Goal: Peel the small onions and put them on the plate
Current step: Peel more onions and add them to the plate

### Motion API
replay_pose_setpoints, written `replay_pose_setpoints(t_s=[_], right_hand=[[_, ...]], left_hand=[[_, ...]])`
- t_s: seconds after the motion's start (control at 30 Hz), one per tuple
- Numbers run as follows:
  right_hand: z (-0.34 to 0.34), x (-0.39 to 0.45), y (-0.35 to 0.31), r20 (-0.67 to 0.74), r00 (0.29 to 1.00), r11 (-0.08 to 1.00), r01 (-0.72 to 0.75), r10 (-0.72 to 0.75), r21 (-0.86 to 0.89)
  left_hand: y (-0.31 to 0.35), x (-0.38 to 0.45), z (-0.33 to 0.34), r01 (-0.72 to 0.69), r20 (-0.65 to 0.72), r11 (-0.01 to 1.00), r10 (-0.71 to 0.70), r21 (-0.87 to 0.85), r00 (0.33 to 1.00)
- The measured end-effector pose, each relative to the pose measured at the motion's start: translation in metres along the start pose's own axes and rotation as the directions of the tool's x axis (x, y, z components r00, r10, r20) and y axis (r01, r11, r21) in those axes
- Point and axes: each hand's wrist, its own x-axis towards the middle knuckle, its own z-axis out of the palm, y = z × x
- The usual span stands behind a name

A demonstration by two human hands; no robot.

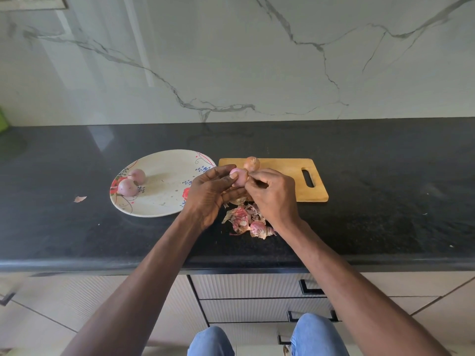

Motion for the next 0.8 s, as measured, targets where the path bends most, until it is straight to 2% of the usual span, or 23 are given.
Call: replay_pose_setpoints(t_s=[0.3,0.43,0.6,0.8], right_hand=[[-0.005,0.002,-0.005,-0.006,0.998,0.995,-0.068,0.068,0.075],[-0.005,0.004,-0.007,0.013,0.976,0.968,-0.216,0.216,0.126],[-0.008,0.004,-0.013,0.047,0.978,0.967,-0.208,0.204,0.145],[-0.008,0.005,-0.010,0.059,0.960,0.948,-0.279,0.273,0.153]], left_hand=[[0.001,-0.002,0.001,0.004,-0.013,1.000,-0.004,0.007,1.000],[0.002,-0.003,0.002,0.018,0.005,1.000,-0.018,-0.023,1.000],[0.002,-0.003,0.003,0.013,0.006,1.000,-0.013,-0.018,1.000],[0.003,-0.001,0.001,0.036,-0.007,0.999,-0.036,-0.016,0.999]])
